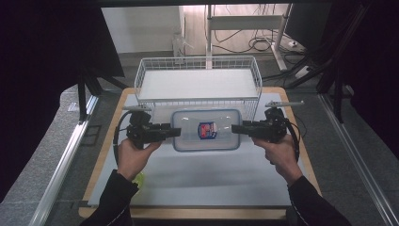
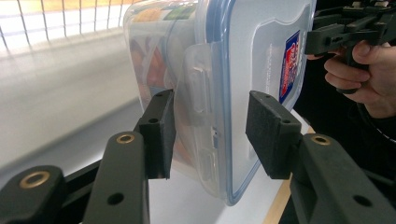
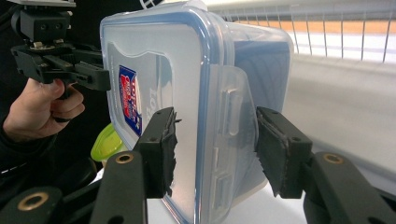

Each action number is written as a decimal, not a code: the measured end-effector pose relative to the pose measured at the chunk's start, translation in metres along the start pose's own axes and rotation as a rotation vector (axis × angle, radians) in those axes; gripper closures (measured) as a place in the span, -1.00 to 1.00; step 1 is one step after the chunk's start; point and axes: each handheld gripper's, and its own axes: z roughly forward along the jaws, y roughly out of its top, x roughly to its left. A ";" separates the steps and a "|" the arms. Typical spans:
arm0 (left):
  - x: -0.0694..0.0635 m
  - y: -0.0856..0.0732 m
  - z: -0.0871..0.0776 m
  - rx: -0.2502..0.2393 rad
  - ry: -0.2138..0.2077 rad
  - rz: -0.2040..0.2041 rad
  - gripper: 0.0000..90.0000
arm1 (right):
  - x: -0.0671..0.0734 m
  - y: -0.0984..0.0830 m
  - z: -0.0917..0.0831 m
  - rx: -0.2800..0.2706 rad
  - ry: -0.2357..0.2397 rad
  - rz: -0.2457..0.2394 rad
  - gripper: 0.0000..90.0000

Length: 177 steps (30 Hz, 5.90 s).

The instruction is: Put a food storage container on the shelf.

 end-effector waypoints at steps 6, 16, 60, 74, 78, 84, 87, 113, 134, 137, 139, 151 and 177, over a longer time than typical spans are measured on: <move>0.002 0.031 -0.014 -0.014 0.006 0.014 0.19 | 0.007 0.033 -0.001 -0.024 -0.003 -0.022 0.10; 0.011 0.066 -0.025 -0.038 0.000 0.020 0.18 | 0.012 0.076 0.002 -0.046 -0.013 -0.041 0.10; 0.061 0.121 0.011 -0.051 0.114 0.054 -0.10 | -0.039 0.130 0.040 -0.102 -0.080 0.022 -0.16; 0.050 0.116 0.015 -0.121 0.200 0.136 -0.34 | -0.036 0.133 0.038 -0.122 -0.209 -0.032 -0.20; 0.046 0.113 0.012 -0.128 0.205 0.157 -0.34 | -0.029 0.130 0.029 -0.132 -0.216 -0.071 -0.08; 0.039 0.103 0.006 -0.161 0.207 0.168 -0.18 | -0.009 0.110 0.013 -0.121 -0.245 -0.162 0.40; 0.039 0.098 0.004 -0.171 0.200 0.167 -0.05 | -0.002 0.100 0.011 -0.111 -0.257 -0.186 0.60; 0.060 0.088 0.019 -0.088 0.208 0.126 0.73 | -0.023 0.102 0.054 -0.065 -0.259 -0.064 0.84; 0.066 0.079 0.014 -0.103 0.205 0.134 0.44 | -0.037 0.121 0.073 -0.088 -0.334 -0.033 0.82; 0.063 0.074 0.013 -0.096 0.209 0.152 0.36 | -0.035 0.118 0.071 -0.091 -0.334 -0.051 0.76; 0.062 0.072 0.013 -0.094 0.214 0.160 0.30 | -0.034 0.117 0.069 -0.092 -0.332 -0.060 0.73; 0.040 0.043 0.007 -0.095 0.230 0.244 -0.15 | -0.017 0.089 0.061 -0.078 -0.312 -0.198 0.24; -0.002 -0.032 0.004 -0.035 0.266 0.296 -0.77 | 0.019 0.014 0.044 -0.030 -0.223 -0.358 -0.69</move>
